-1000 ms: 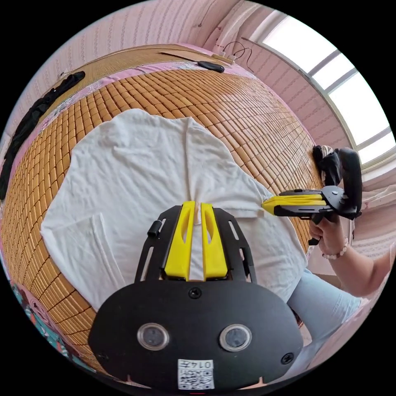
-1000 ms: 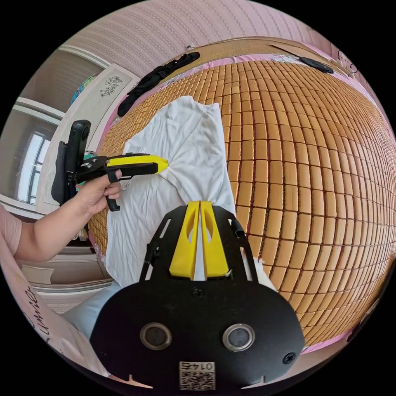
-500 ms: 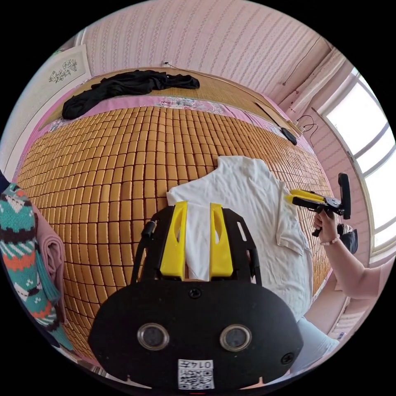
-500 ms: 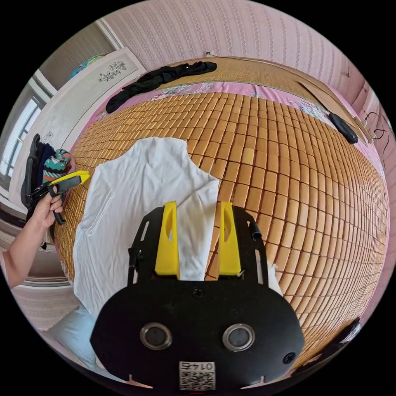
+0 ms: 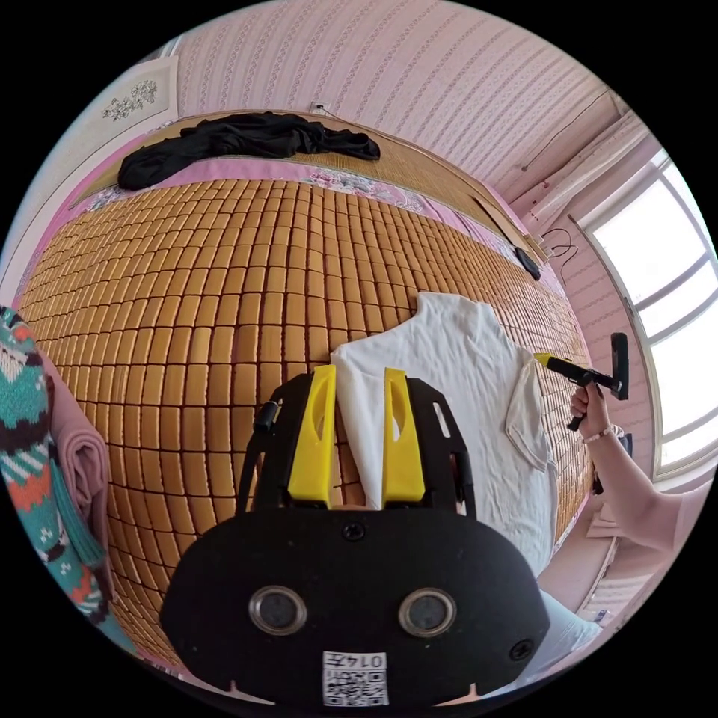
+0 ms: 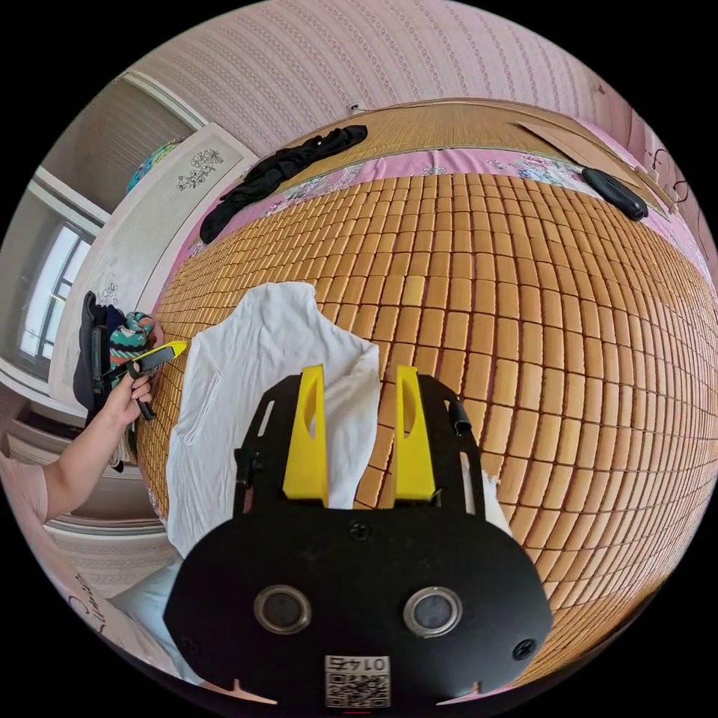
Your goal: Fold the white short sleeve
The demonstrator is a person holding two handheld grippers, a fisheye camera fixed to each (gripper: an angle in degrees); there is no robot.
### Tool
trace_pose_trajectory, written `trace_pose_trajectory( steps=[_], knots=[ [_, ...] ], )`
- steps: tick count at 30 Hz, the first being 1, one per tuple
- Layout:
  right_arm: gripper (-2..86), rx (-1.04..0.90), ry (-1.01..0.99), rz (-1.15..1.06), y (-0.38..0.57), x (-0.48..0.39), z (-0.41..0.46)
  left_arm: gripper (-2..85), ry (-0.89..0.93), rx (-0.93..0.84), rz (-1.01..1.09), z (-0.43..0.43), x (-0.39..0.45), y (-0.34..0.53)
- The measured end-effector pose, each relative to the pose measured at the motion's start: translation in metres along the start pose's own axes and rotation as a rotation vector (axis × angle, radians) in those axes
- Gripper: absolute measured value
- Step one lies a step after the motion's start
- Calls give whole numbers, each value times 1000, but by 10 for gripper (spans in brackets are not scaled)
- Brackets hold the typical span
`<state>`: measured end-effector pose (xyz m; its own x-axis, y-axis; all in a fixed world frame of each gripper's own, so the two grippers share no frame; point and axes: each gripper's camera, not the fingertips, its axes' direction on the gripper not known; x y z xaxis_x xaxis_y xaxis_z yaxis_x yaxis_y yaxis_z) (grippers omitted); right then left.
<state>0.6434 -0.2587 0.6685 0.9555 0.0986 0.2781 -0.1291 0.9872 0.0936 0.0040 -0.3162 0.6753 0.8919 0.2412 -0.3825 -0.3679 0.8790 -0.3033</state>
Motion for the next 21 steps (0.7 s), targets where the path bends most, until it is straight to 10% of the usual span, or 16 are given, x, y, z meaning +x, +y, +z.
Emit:
trace_pose_trajectory(
  steps=[21],
  knots=[
    [3,111,62,14,-24,19,-74,-10,16,180,74,-74,33,-9]
  ],
)
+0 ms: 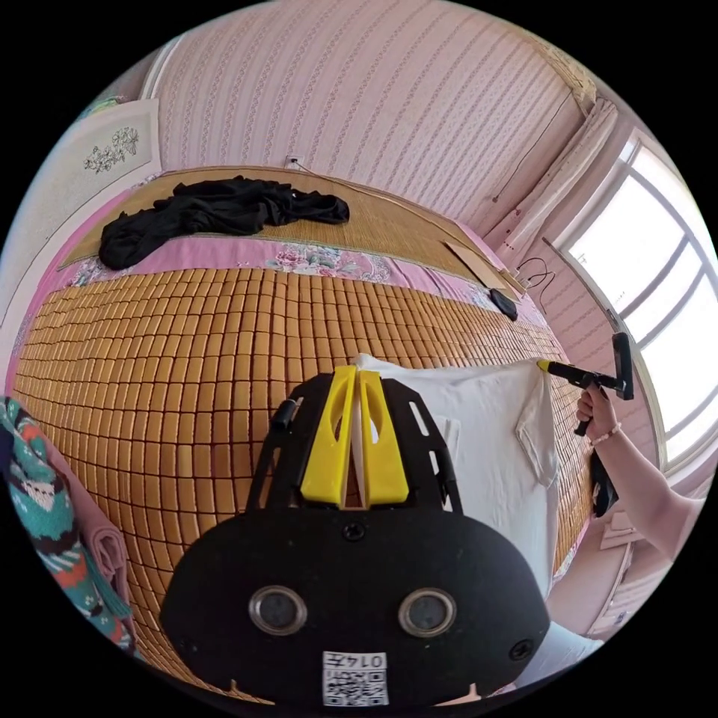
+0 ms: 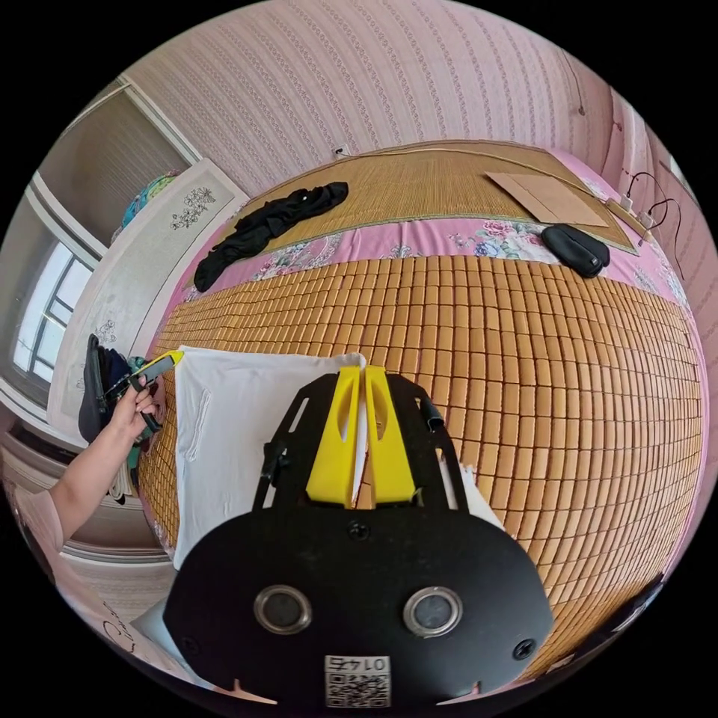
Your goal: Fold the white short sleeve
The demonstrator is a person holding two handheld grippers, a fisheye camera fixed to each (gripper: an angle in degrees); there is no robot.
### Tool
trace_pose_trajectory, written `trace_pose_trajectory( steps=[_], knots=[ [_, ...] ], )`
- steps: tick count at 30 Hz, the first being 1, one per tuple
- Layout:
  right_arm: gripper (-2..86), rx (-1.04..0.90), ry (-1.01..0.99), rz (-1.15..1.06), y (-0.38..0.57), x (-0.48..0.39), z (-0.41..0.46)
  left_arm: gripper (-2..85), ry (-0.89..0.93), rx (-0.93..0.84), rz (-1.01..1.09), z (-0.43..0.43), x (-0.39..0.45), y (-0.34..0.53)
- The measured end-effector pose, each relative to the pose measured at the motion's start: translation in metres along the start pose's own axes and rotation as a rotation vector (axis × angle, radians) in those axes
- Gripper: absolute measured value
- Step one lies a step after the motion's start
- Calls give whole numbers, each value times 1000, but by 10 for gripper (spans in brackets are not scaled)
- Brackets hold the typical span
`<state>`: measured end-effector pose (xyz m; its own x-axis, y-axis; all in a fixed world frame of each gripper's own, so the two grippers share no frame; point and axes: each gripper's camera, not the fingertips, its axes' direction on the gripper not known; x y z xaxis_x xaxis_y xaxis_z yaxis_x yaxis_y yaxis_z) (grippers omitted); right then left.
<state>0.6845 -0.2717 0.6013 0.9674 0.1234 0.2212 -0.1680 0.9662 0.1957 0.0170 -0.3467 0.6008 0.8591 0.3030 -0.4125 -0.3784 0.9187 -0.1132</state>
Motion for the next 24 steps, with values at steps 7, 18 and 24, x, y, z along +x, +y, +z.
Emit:
trace_pose_trajectory(
  steps=[7,18,24],
  knots=[
    [4,26,-97,15,41,8,-30,-10,88,8,58,-40,21,34],
    [5,-32,-267,-120,190,-17,-98,-10,153,-118,188,-143,50,176],
    [5,-79,-324,-78,286,-20,-107,-10,127,-170,161,-178,63,276]
  ],
)
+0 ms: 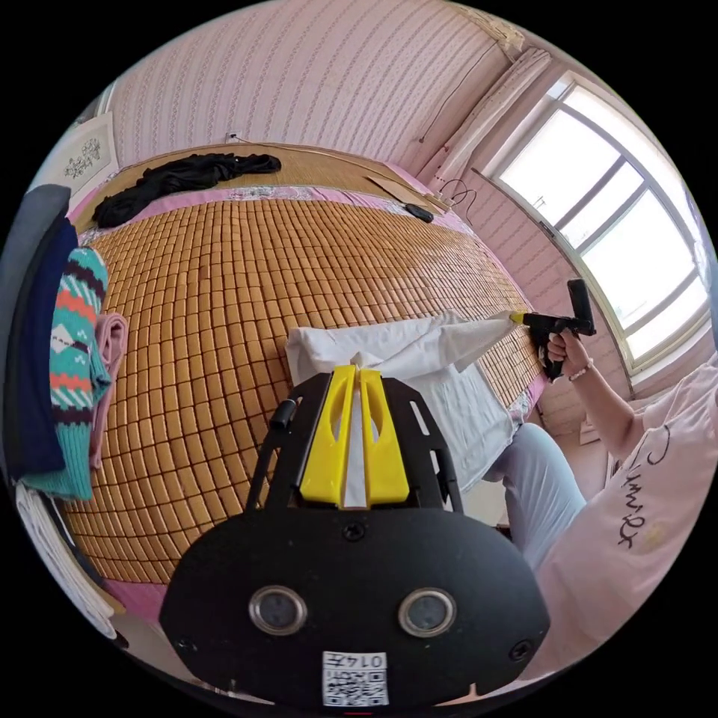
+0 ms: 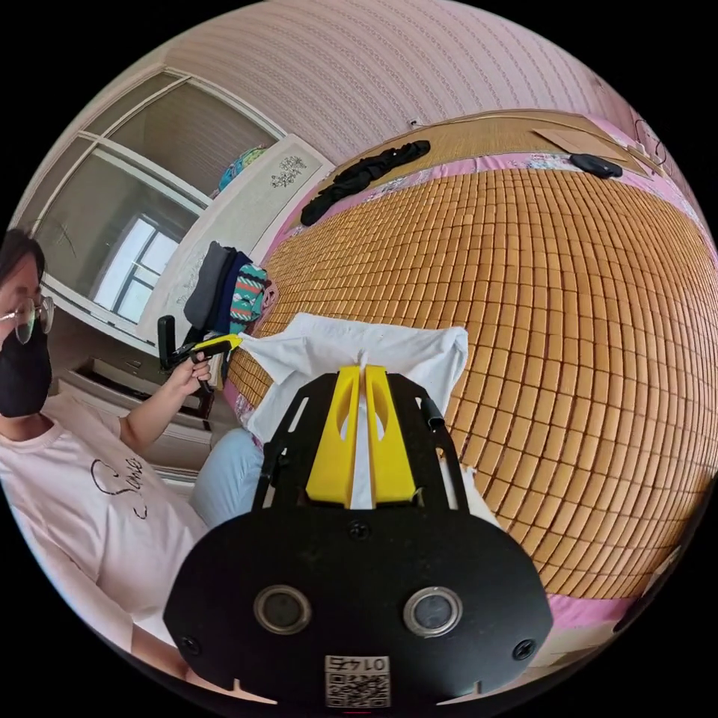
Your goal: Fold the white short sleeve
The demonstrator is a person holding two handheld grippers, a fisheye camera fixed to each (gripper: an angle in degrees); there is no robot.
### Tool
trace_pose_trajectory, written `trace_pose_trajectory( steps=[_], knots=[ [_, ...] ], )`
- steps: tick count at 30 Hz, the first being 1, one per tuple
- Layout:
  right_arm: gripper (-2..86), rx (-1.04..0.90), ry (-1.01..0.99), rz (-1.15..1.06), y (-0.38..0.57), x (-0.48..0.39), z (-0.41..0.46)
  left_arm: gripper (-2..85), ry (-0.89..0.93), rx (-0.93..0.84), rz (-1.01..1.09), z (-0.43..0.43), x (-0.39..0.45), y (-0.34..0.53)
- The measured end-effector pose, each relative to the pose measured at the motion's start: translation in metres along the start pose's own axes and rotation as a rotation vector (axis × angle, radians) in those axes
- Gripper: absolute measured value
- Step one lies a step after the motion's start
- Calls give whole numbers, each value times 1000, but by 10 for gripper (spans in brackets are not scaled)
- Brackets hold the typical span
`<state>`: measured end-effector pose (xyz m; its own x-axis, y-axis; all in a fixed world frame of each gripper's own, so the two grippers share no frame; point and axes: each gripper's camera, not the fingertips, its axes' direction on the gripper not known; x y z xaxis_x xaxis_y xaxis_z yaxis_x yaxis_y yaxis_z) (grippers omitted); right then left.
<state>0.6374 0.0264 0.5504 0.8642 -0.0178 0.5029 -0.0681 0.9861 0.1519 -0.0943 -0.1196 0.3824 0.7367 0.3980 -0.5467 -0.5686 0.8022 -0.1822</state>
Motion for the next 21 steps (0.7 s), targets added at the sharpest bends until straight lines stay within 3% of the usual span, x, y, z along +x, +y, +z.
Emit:
trace_pose_trajectory(
  steps=[5,7,15,21],
  knots=[
    [6,-1,34,148,90,13,30,-10,18,-8,-96,19,3,63],
    [6,-1,50,173,107,11,38,-10,135,12,-241,24,-4,85],
    [7,120,69,205,131,-16,17,-10,115,127,-245,-7,28,110],
    [12,-46,137,253,170,-6,49,-4,-5,-51,-291,40,29,158]
  ],
)
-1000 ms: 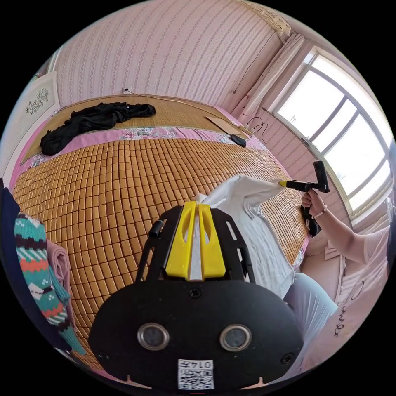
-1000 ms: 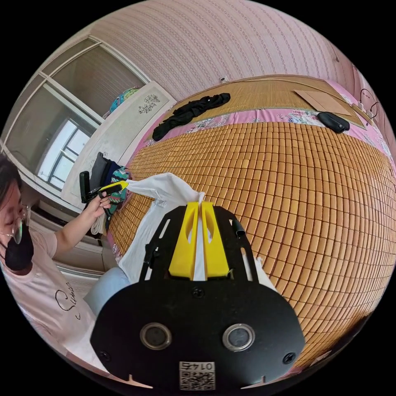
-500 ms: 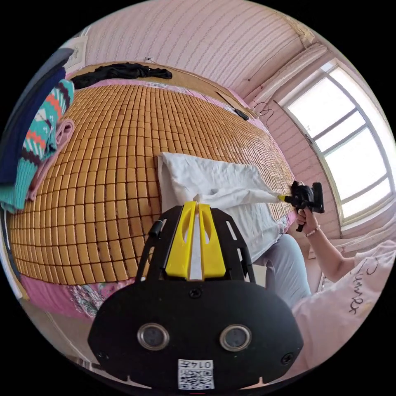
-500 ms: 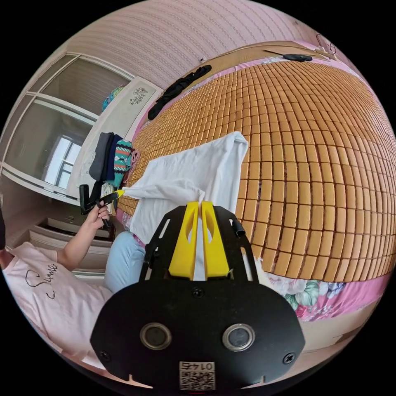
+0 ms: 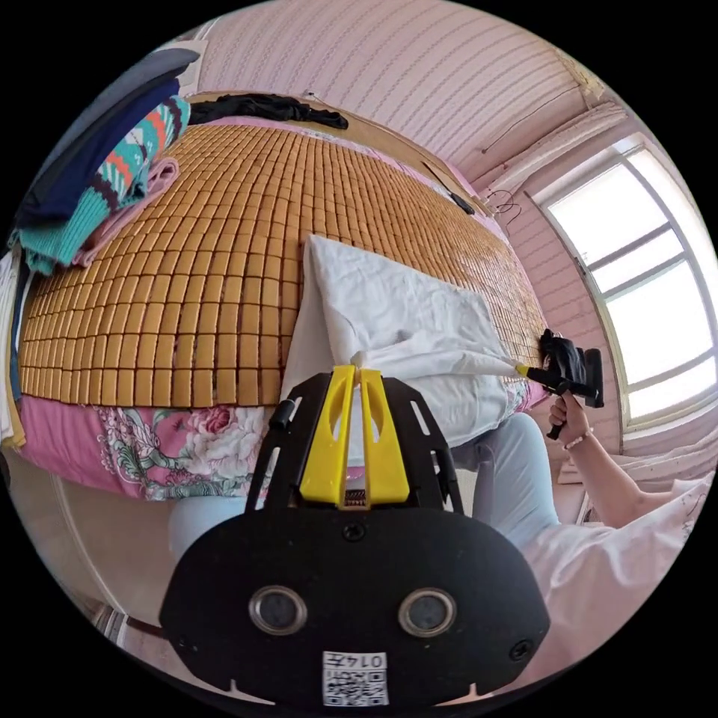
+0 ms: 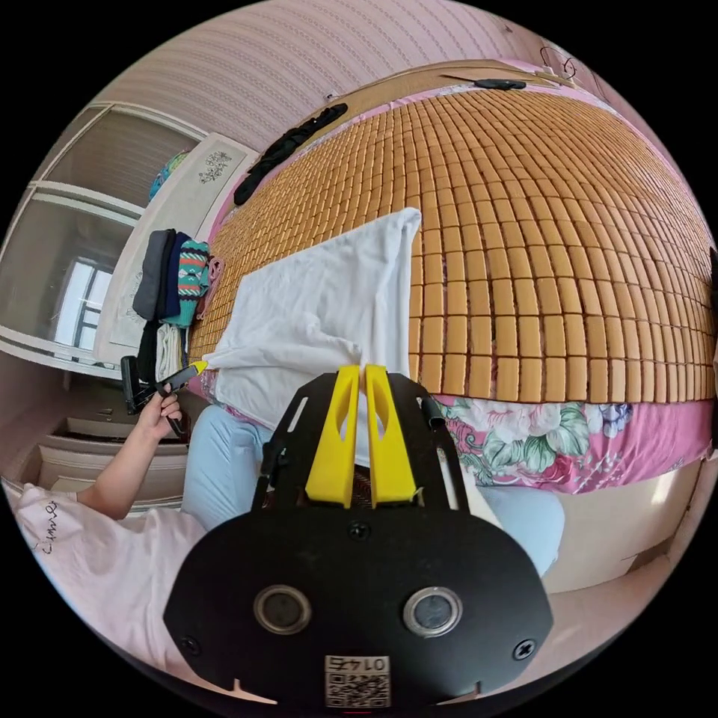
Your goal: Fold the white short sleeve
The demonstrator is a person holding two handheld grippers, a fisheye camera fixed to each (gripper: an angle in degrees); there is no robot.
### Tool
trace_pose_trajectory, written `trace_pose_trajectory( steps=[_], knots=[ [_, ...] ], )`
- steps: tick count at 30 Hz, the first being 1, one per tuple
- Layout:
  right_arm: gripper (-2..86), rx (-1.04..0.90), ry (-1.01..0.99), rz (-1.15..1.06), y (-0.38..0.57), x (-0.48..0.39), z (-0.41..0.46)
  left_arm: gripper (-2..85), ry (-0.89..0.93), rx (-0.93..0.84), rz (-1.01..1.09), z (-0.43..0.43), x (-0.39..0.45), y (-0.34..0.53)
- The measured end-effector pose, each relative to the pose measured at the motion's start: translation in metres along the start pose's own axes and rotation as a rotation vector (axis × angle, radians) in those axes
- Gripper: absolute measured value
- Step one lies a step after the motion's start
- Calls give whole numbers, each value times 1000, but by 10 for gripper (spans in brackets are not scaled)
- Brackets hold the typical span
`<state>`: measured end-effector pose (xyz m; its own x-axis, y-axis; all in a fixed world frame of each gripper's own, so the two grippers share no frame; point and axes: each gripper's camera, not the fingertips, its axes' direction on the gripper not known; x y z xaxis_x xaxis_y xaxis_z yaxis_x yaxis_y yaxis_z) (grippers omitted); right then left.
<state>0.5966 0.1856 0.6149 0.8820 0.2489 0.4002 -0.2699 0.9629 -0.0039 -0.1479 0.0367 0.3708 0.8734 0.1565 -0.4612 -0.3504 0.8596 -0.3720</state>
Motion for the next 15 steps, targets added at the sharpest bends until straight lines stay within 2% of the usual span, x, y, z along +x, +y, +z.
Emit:
trace_pose_trajectory(
  steps=[3,6,8,11,15],
  knots=[
    [18,-98,36,44,12,14,21,15,-55,-130,-83,35,-17,17],
    [26,-126,99,61,20,16,23,39,-97,-122,-93,36,-20,28],
    [31,-72,196,79,24,9,13,35,-118,-72,-61,23,-15,32],
    [44,18,199,-19,21,-23,12,23,-132,-12,79,9,9,28],
    [81,-79,121,-174,3,-68,58,56,-46,-45,237,50,61,3]
  ],
)
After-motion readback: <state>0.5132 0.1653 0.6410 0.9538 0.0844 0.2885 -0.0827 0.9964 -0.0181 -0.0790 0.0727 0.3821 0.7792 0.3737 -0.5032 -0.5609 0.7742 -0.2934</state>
